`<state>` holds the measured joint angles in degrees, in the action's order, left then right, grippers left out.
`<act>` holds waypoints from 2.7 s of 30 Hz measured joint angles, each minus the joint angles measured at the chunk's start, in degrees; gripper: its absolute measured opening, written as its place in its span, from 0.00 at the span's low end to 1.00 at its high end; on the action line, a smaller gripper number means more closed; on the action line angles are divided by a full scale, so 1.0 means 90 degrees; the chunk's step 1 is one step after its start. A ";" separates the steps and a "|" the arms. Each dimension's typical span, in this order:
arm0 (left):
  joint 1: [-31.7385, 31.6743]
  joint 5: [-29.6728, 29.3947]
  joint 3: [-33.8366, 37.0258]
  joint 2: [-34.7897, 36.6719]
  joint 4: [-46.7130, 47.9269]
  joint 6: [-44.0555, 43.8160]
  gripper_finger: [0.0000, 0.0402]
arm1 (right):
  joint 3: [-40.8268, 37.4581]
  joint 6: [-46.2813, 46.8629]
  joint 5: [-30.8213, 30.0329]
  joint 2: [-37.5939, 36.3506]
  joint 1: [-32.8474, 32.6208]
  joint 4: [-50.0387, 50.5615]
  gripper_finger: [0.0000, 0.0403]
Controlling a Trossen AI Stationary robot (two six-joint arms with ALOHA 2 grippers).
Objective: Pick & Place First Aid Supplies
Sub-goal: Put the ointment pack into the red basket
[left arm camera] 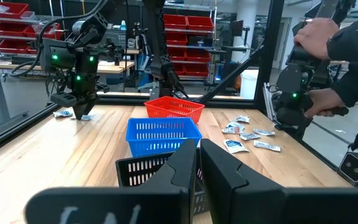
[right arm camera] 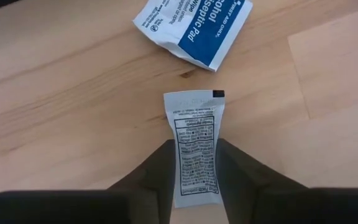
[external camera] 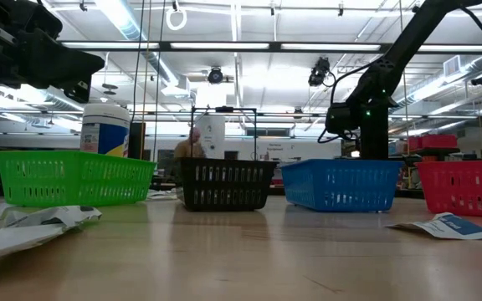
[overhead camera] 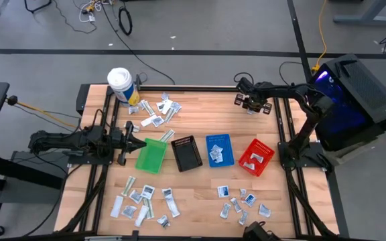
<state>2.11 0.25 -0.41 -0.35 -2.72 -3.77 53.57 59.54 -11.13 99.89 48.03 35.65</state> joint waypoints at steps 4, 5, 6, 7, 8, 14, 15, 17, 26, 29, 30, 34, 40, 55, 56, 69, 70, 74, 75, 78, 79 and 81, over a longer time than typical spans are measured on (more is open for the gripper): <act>0.0000 0.0000 -0.0001 0.0001 0.0000 0.0000 0.08 | -0.0031 -0.0006 0.0109 -0.0135 -0.0011 0.0020 0.27; 0.0000 0.0000 -0.0002 0.0000 0.0001 0.0000 0.08 | -0.0031 -0.0008 0.0113 -0.0191 -0.0017 -0.0004 0.27; 0.0000 0.0000 0.0000 0.0000 0.0001 0.0000 0.08 | -0.0031 -0.0008 0.0118 -0.0250 -0.0019 -0.0027 0.27; 0.0000 0.0000 0.0000 0.0001 0.0000 0.0000 0.08 | -0.0028 -0.0008 0.0107 -0.0314 -0.0040 -0.0028 0.27; 0.0000 0.0000 -0.0002 -0.0001 0.0002 0.0000 0.08 | -0.0028 -0.0010 0.0086 -0.0365 -0.0063 -0.0028 0.27; 0.0000 0.0000 -0.0001 0.0000 0.0000 0.0000 0.08 | -0.0023 -0.0167 0.0073 -0.0912 -0.0258 -0.0045 0.27; 0.0000 0.0000 0.0000 -0.0001 0.0001 0.0000 0.08 | -0.0023 -0.0275 0.0111 -0.1027 -0.0297 -0.0052 0.27; 0.0000 0.0000 -0.0001 -0.0001 0.0000 0.0000 0.08 | -0.0019 -0.0554 0.0277 -0.1279 -0.0363 -0.0076 0.27; 0.0000 0.0000 -0.0002 0.0001 0.0000 0.0000 0.08 | -0.0011 -0.1955 0.1433 -0.2232 -0.0823 -0.0015 0.27; 0.0000 0.0000 0.0000 0.0001 0.0000 0.0000 0.08 | -0.0009 -0.2443 0.1816 -0.2480 -0.0954 0.0064 0.27; 0.0000 0.0000 -0.0002 0.0001 0.0000 0.0000 0.08 | -0.0009 -0.2631 0.1937 -0.2554 -0.0981 0.0116 0.27; 0.0000 0.0000 0.0000 0.0001 0.0001 0.0000 0.08 | -0.0009 -0.3398 0.2335 -0.2844 -0.1061 0.0365 0.27; 0.0000 0.0000 -0.0001 0.0000 0.0000 0.0000 0.08 | -0.0009 -0.4883 0.2812 -0.3195 -0.1250 0.0970 0.27; 0.0000 0.0000 0.0000 -0.0001 0.0000 0.0000 0.08 | -0.0006 -0.8670 0.2471 -0.3724 -0.2819 0.2251 0.27; 0.0000 -0.0002 -0.0002 0.0001 0.0000 0.0000 0.08 | -0.0006 -0.8882 0.2471 -0.3731 -0.2977 0.2300 0.27; 0.0000 -0.0001 0.0000 0.0000 0.0000 0.0000 0.08 | -0.0004 -1.0091 0.2505 -0.3731 -0.4765 0.3077 0.27; 0.0000 -0.0002 0.0000 0.0001 0.0000 0.0000 0.08 | -0.0004 -1.0094 0.2508 -0.3731 -0.4883 0.3133 0.27; 0.0000 0.0000 -0.0001 -0.0001 0.0002 0.0000 0.08 | -0.0004 -1.0039 0.2508 -0.3731 -0.5249 0.3262 0.27; 0.0000 -0.0001 -0.0002 0.0001 0.0002 0.0000 0.08 | -0.0006 -1.0023 0.2508 -0.3731 -0.5310 0.3251 0.27; 0.0000 -0.0001 0.0000 0.0000 0.0000 0.0000 0.08 | -0.0153 -1.0016 0.2507 -0.3729 -0.5458 0.3222 0.27; 0.0000 0.0000 -0.0001 -0.0001 0.0002 0.0000 0.08 | -0.0216 -1.0016 0.2503 -0.3729 -0.5506 0.3231 0.27; 0.0000 0.0000 0.0000 0.0001 0.0001 0.0000 0.08 | -0.0374 -1.0016 0.2505 -0.3729 -0.5582 0.3205 0.27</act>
<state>2.11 0.25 -0.41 -0.34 -2.71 -3.77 50.21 -30.61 11.42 66.32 -2.21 64.49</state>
